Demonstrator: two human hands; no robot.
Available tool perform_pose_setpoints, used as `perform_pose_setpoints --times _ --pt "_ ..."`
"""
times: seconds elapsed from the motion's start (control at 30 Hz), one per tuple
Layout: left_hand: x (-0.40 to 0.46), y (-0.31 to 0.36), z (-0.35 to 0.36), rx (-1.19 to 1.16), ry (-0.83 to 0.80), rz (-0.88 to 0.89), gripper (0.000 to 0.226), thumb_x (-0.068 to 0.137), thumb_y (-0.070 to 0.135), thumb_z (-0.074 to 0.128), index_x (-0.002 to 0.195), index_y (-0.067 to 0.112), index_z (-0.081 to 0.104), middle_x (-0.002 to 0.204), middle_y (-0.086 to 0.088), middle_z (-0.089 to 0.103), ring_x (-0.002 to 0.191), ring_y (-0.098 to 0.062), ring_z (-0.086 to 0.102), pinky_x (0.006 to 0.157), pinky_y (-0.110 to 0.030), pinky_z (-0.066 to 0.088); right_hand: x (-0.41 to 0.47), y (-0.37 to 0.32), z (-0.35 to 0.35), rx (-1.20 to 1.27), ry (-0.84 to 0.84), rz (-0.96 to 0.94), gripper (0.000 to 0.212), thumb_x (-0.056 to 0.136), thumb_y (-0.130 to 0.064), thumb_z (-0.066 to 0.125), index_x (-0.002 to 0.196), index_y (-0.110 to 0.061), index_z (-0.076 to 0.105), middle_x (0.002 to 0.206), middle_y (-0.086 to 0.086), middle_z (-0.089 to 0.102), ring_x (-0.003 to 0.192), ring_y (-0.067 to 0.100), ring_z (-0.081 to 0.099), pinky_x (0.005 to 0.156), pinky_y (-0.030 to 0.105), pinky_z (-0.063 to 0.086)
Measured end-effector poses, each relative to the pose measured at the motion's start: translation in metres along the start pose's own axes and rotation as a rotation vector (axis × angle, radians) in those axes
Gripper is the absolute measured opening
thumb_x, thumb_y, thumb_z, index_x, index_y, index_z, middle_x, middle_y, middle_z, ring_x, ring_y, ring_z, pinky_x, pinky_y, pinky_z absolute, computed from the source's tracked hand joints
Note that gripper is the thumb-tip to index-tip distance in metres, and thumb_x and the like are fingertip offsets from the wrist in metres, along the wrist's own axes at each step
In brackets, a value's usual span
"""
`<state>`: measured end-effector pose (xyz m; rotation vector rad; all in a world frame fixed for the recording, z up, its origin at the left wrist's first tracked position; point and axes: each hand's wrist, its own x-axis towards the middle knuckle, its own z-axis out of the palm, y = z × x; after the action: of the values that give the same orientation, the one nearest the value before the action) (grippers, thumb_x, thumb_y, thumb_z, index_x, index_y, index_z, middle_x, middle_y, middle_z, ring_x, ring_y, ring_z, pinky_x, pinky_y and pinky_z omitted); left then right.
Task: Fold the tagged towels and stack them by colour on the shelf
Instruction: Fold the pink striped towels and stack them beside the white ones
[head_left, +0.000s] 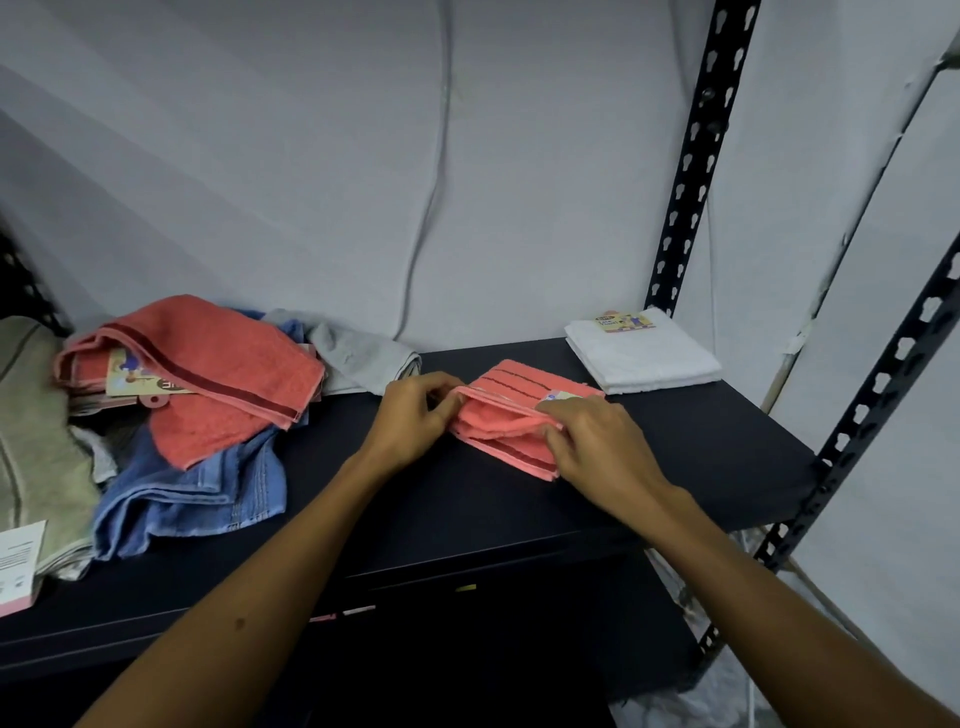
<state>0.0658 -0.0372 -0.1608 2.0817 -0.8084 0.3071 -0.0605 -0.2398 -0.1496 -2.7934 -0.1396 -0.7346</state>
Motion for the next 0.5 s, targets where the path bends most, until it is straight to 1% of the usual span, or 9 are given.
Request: perform_pose_setpoints --times 0.07,0.1,0.17,0.23,0.3,0.37,0.43,0.5 --pt "-0.002 -0.003 -0.003 -0.023 -0.078 -0.007 0.013 0.090 0.021 0.071 0.102 0.024 0.074 0.093 0.011 0.073 0.085 -0.004 0.066 0.079 -0.020 0.052 0.001 0.004 0.000 0.017 -0.004 0.014 0.018 0.092 -0.019 0.058 0.104 -0.017 0.071 0.094 0.000 0.070 0.087 0.024 0.062 0.074 0.039 0.051" --pt "-0.003 -0.006 -0.005 -0.036 -0.137 -0.023 0.020 0.086 0.023 0.076 0.104 0.029 0.072 0.097 0.011 0.072 0.087 -0.005 0.066 0.081 -0.021 0.052 0.000 0.005 0.001 0.023 -0.007 0.015 0.019 0.092 -0.019 0.059 0.106 -0.016 0.071 0.098 0.001 0.070 0.090 0.024 0.062 0.076 0.039 0.052" --pt "-0.005 -0.011 -0.010 -0.055 -0.232 -0.059 0.042 0.076 0.022 0.084 0.110 0.040 0.067 0.103 0.010 0.068 0.090 -0.005 0.064 0.083 -0.021 0.052 -0.003 0.006 0.001 0.034 0.004 0.005 0.021 0.092 -0.019 0.060 0.109 -0.015 0.071 0.102 0.002 0.069 0.094 0.023 0.061 0.079 0.039 0.052" --pt "-0.006 -0.013 -0.010 -0.057 -0.246 -0.063 0.052 0.072 0.018 0.087 0.113 0.043 0.065 0.106 0.008 0.067 0.091 -0.005 0.064 0.082 -0.022 0.054 -0.003 0.006 0.002 0.044 0.020 -0.002 0.020 0.093 -0.019 0.059 0.107 -0.012 0.071 0.101 0.004 0.069 0.094 0.024 0.061 0.080 0.039 0.051" --pt "-0.005 -0.012 -0.006 -0.027 -0.218 -0.045 0.050 0.073 0.020 0.086 0.115 0.039 0.067 0.107 0.007 0.066 0.092 -0.005 0.063 0.083 -0.023 0.053 -0.001 0.005 0.001 0.049 0.032 0.007 0.019 0.094 -0.019 0.058 0.106 -0.012 0.071 0.099 0.004 0.069 0.093 0.024 0.062 0.079 0.038 0.050" --pt "-0.003 -0.010 -0.003 0.036 -0.183 -0.012 0.041 0.078 0.021 0.081 0.115 0.032 0.069 0.106 0.008 0.067 0.092 -0.004 0.061 0.085 -0.023 0.051 0.002 0.005 -0.001 0.063 0.031 0.019 0.020 0.094 -0.021 0.059 0.108 -0.014 0.071 0.100 0.002 0.071 0.094 0.022 0.062 0.078 0.036 0.050" --pt "-0.002 -0.008 -0.003 0.057 -0.133 0.005 0.029 0.085 0.019 0.075 0.112 0.026 0.072 0.101 0.010 0.069 0.087 0.000 0.061 0.082 -0.019 0.049 0.002 0.006 -0.005 0.078 -0.010 0.020 0.022 0.093 -0.024 0.059 0.109 -0.016 0.071 0.099 0.000 0.071 0.093 0.020 0.064 0.078 0.035 0.050" --pt "-0.004 -0.005 -0.004 0.042 -0.083 0.012 0.022 0.087 0.016 0.072 0.108 0.022 0.073 0.095 0.013 0.070 0.083 0.004 0.061 0.079 -0.013 0.046 0.001 0.004 -0.009 0.097 -0.087 0.025 0.027 0.092 -0.033 0.060 0.113 -0.019 0.071 0.097 -0.003 0.072 0.092 0.016 0.064 0.081 0.034 0.051"
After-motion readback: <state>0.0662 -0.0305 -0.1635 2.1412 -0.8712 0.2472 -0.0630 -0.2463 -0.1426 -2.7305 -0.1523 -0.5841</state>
